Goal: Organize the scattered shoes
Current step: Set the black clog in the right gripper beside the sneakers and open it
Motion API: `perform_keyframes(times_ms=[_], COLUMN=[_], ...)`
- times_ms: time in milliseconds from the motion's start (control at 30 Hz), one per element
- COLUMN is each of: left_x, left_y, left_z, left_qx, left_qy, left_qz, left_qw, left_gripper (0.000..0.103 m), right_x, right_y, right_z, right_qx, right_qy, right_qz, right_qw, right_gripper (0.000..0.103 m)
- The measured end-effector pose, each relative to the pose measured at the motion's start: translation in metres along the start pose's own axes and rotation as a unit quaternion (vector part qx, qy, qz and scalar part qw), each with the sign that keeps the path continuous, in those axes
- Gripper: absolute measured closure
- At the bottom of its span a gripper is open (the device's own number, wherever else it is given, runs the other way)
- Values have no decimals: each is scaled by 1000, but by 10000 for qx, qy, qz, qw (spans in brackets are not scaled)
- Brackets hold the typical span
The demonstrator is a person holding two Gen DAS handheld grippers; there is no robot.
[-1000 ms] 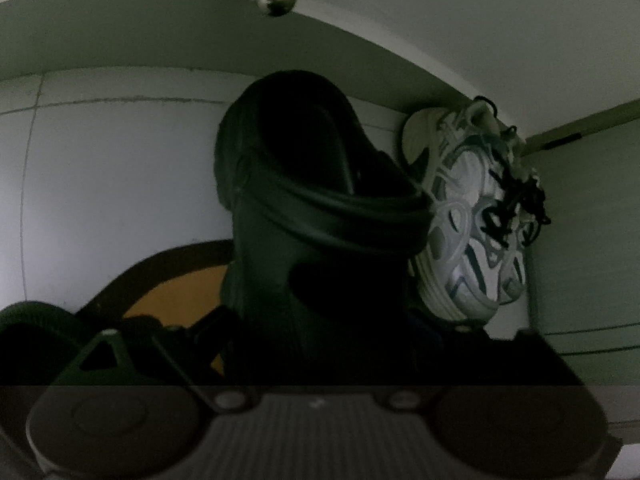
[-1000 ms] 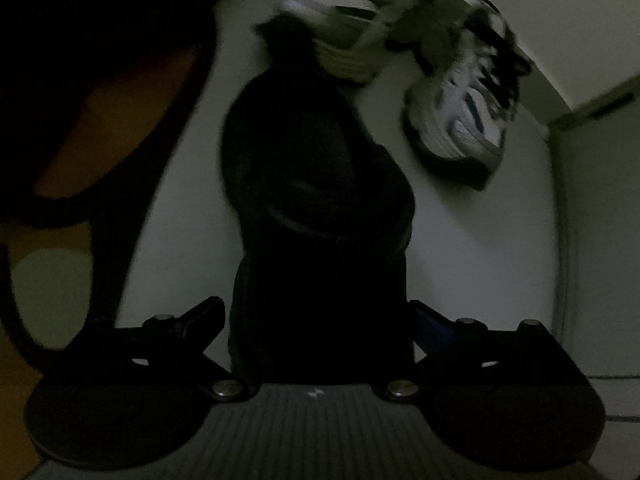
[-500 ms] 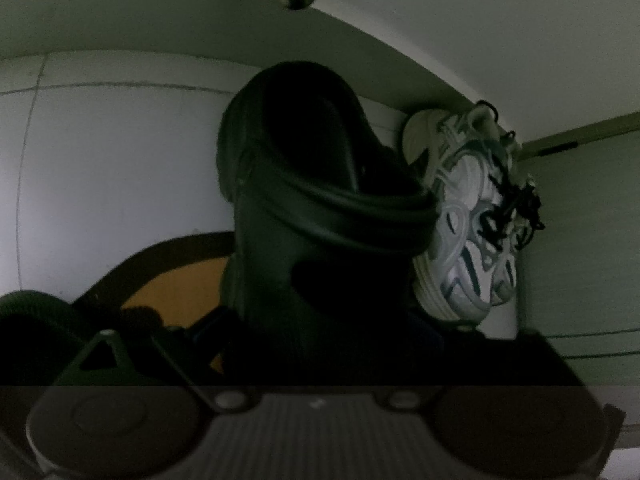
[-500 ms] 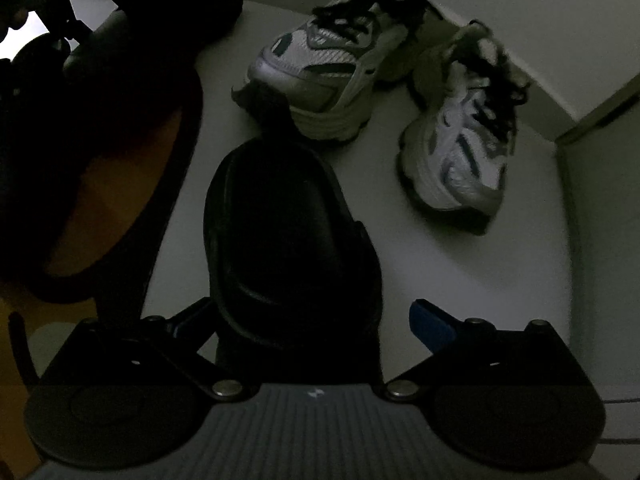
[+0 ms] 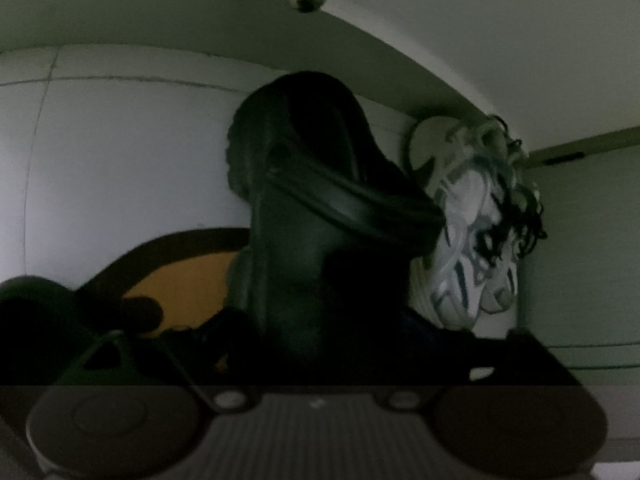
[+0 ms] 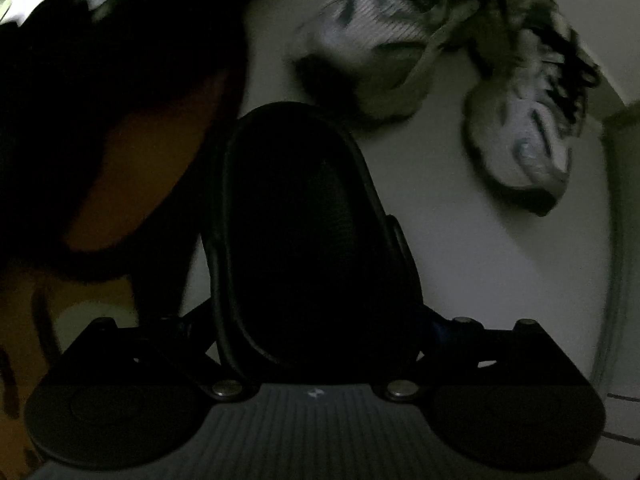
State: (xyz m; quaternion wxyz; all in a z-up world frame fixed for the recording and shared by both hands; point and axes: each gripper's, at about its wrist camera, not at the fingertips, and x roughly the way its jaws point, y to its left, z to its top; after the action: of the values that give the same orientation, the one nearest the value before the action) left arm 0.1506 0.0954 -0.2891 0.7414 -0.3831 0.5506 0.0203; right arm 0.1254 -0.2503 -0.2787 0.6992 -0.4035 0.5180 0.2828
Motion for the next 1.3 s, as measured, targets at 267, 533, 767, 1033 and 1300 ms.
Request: perform_keyframes(times_ms=[267,533,767,1033,1300], left_x=[14,6,-11,-1,8], left_y=[5,10,3,11,18], left_z=[8,2,0,-1,-3], left_qx=[50,253,282,289,296], left_qy=[162,-73,-311,-318,-298], left_qz=[191,117,280,191,197], left_qw=[9997,9996,9987,9989,9989], left_gripper=[0,13,18,17,17], right_x=[-41,-35,-25,-12,-4], right_y=[13,17,11,-2,-4], right_z=[3,43,60,70,67], right_qx=[646,696,756,1191,1445], right_qy=[-809,-861,-592,-160,241], right_qz=[30,577,812,839,258], right_qw=[9946,9922,9921,9892,9889], right_gripper=[7,7,7,6,7])
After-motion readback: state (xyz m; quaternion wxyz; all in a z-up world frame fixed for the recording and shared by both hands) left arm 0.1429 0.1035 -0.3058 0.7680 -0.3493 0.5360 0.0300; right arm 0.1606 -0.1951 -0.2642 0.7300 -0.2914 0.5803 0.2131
